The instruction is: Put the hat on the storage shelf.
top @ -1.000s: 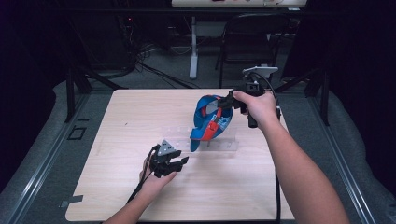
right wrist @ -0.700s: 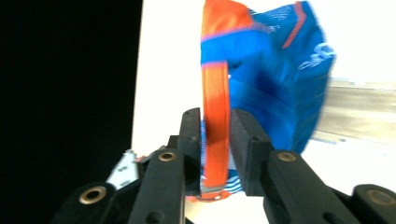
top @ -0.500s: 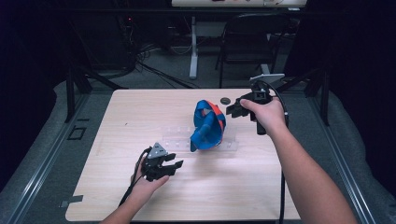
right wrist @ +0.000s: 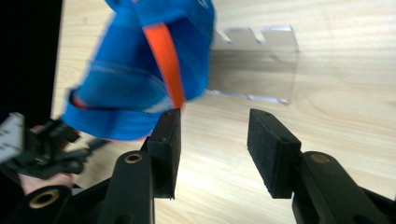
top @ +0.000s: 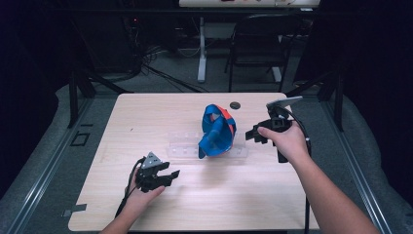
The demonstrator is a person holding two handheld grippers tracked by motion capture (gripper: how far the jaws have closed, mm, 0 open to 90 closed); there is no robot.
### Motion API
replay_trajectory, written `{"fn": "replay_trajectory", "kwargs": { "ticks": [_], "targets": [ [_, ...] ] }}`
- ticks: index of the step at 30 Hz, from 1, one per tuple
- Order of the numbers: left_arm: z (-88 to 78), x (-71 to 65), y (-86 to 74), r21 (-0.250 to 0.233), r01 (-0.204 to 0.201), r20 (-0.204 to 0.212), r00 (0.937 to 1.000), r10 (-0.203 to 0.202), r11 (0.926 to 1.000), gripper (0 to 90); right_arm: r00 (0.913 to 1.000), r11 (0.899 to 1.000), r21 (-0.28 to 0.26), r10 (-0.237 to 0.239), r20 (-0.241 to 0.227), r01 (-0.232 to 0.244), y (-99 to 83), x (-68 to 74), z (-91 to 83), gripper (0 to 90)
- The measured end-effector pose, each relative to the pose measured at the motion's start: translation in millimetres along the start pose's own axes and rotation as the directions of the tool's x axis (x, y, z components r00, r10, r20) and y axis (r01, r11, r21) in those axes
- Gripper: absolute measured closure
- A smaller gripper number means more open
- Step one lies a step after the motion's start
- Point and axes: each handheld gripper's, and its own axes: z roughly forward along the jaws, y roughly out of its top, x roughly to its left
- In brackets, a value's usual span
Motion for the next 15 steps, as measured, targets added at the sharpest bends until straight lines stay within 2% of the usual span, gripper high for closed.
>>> {"fn": "replay_trajectory", "kwargs": {
  "ticks": [4,7,9,10,12,14,15],
  "targets": [
    [-0.2,5.1,-1.9,-0.003,0.029,0.004,0.9996,-0.029,0.9996,45.9,0.9998,1.000,0.006,-0.014,0.012,0.014,-13.8,-11.7,5.4,54.7],
    [0.6,5.0,-3.3,-0.001,0.025,0.002,0.9997,-0.025,0.9997,45.9,0.9986,0.999,-0.007,-0.033,0.042,0.033,-28.9,-21.7,11.3,54.0],
    [1.1,4.1,-3.8,0.003,0.021,0.007,0.9997,-0.021,0.9998,45.9,0.9983,0.999,-0.005,-0.038,0.044,0.038,-31.7,-23.9,12.3,53.9],
    [1.1,4.1,-3.8,0.002,0.008,0.004,1.0000,-0.008,1.0000,45.9,0.9990,0.999,-0.018,-0.031,0.033,0.032,-36.7,-26.6,14.5,53.6],
    [0.9,3.2,-3.8,-0.004,0.009,0.005,1.0000,-0.009,1.0000,45.9,0.9987,0.999,-0.014,-0.044,0.026,0.044,-44.4,-31.4,16.6,53.6],
    [1.0,2.9,-4.0,-0.008,-0.006,-0.003,1.0000,0.006,1.0000,46.9,0.9985,0.997,-0.048,-0.055,0.009,0.055,-57.5,-36.7,21.5,53.2],
    [1.4,2.5,-4.3,-0.012,-0.006,-0.008,1.0000,0.006,0.9999,46.9,0.9985,0.997,-0.048,-0.055,0.009,0.055,-57.5,-36.7,21.5,53.2]
  ]
}}
